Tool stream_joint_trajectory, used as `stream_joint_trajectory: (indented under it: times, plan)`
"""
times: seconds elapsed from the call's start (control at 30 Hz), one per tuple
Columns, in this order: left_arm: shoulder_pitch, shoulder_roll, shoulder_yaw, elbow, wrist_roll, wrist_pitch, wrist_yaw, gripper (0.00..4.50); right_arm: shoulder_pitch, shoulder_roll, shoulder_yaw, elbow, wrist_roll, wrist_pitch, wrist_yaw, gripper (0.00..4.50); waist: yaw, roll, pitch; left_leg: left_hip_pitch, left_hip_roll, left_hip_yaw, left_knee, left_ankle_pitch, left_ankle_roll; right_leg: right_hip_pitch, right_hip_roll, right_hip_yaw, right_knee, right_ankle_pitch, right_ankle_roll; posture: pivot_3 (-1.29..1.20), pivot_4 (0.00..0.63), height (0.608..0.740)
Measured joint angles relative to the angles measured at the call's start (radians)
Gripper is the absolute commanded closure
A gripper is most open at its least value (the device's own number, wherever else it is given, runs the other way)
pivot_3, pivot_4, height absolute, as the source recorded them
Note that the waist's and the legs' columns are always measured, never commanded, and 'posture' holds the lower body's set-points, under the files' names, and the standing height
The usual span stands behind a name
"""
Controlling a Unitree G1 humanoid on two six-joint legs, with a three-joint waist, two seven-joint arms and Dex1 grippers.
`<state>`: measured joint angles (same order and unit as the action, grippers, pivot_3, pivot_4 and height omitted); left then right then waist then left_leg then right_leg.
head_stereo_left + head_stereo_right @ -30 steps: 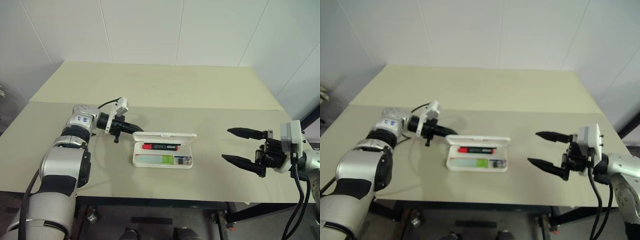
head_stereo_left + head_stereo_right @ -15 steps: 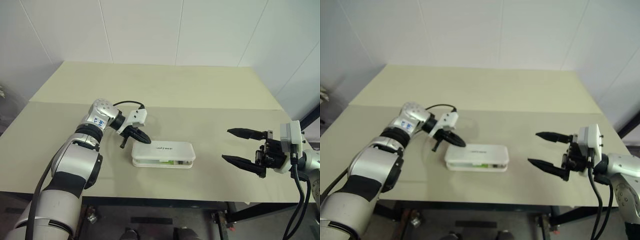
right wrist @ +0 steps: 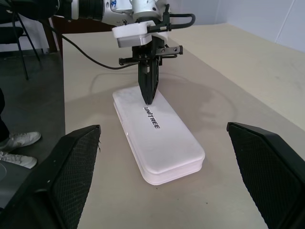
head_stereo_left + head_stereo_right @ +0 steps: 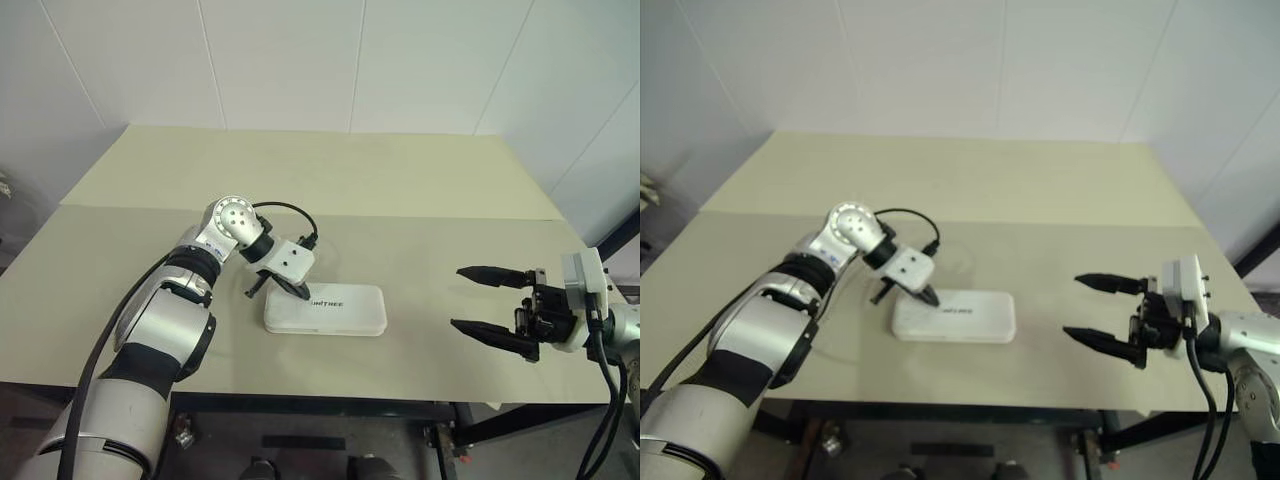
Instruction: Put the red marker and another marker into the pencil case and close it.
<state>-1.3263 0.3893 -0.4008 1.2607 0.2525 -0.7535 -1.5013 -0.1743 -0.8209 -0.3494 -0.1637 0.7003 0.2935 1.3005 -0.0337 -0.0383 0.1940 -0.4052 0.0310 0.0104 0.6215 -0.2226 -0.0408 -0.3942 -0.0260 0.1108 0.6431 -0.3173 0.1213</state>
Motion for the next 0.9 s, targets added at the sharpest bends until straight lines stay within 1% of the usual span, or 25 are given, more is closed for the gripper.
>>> stream_joint_trajectory:
  times: [0.13,0.23,0.3,0.4,0.47,0.53,0.63,0.77,0.8,0.87,0.9]
  plan:
    - [0.0,0.001,0.003,0.001,0.006,-0.018,0.0,4.44,-0.008,0.0,0.001,0.01,-0.013,-0.009,0.005,0.0,-0.001,0.0,0.0,0.0,0.0,0.0,0.003,0.0,0.0,0.001,0.0,0.0,0.002,0.0,0.0,0.0,0.15,0.74]
    - [0.008,-0.012,0.043,0.01,-0.025,0.038,-0.001,4.44,-0.009,0.0,0.001,0.01,-0.014,-0.01,0.005,0.0,0.0,0.0,0.0,-0.001,0.0,0.0,0.005,0.0,0.0,0.0,0.0,0.0,0.002,0.0,0.001,0.0,0.15,0.74]
    - [0.022,-0.033,0.096,0.012,-0.083,0.112,-0.001,4.44,-0.009,0.0,0.001,0.01,-0.016,-0.01,0.005,0.0,0.001,0.0,0.0,-0.003,0.0,-0.001,0.006,0.0,0.001,0.0,0.0,0.0,0.002,0.001,0.001,0.0,0.15,0.74]
    - [0.029,-0.042,0.218,0.008,-0.206,0.247,-0.001,4.44,-0.005,0.0,0.001,0.009,-0.017,-0.01,0.002,0.0,-0.001,0.0,0.0,-0.005,0.0,-0.001,0.007,-0.001,0.001,-0.002,0.0,-0.001,0.003,0.001,0.002,0.0,0.15,0.74]
    - [0.037,-0.04,0.292,-0.007,-0.286,0.272,-0.001,4.44,0.004,0.0,0.001,0.008,-0.017,-0.01,0.001,0.0,-0.001,0.0,0.0,-0.005,0.0,-0.002,0.006,-0.001,0.001,-0.002,0.0,-0.001,0.003,0.0,0.002,0.0,0.15,0.74]
    - [0.072,-0.032,0.345,-0.061,-0.384,0.288,-0.001,4.44,0.009,0.0,0.001,0.007,-0.017,-0.01,-0.001,0.0,-0.002,0.0,0.0,-0.004,0.001,-0.002,0.006,-0.001,0.002,-0.002,0.0,-0.001,0.004,0.0,0.002,0.0,0.15,0.74]
    - [0.159,0.007,0.361,-0.133,-0.502,0.334,-0.001,4.44,0.013,0.0,0.0,0.005,-0.016,-0.009,-0.002,0.0,-0.005,0.0,0.0,-0.003,0.001,-0.001,0.006,-0.001,0.001,-0.002,0.0,0.0,0.005,0.0,0.002,0.0,0.15,0.74]
    - [0.292,0.08,0.318,-0.208,-0.573,0.361,-0.001,4.44,0.015,0.0,0.0,0.005,-0.015,-0.009,-0.003,0.0,-0.007,0.0,0.0,-0.003,0.001,-0.001,0.008,-0.001,0.001,-0.002,0.0,0.0,0.008,0.0,0.002,0.0,0.15,0.74]
    - [0.327,0.093,0.307,-0.236,-0.594,0.361,-0.001,4.05,0.014,0.0,0.0,0.005,-0.015,-0.009,-0.003,0.0,-0.006,0.0,0.0,-0.003,0.001,-0.001,0.008,-0.001,0.001,-0.002,0.0,0.0,0.008,0.0,0.002,0.0,0.15,0.74]
    - [0.384,0.115,0.289,-0.291,-0.653,0.379,-0.001,3.57,0.013,0.0,0.0,0.005,-0.014,-0.008,-0.004,0.0,-0.005,0.0,0.0,-0.003,0.001,-0.001,0.009,-0.001,0.001,-0.002,-0.001,0.0,0.009,0.0,0.002,0.0,0.15,0.74]
    - [0.403,0.125,0.282,-0.319,-0.684,0.4,-0.001,3.21,0.013,0.0,0.0,0.005,-0.013,-0.008,-0.004,0.0,-0.004,0.0,0.0,-0.003,0.001,-0.001,0.01,-0.001,0.001,-0.002,-0.001,0.0,0.009,0.0,0.002,0.0,0.15,0.74]
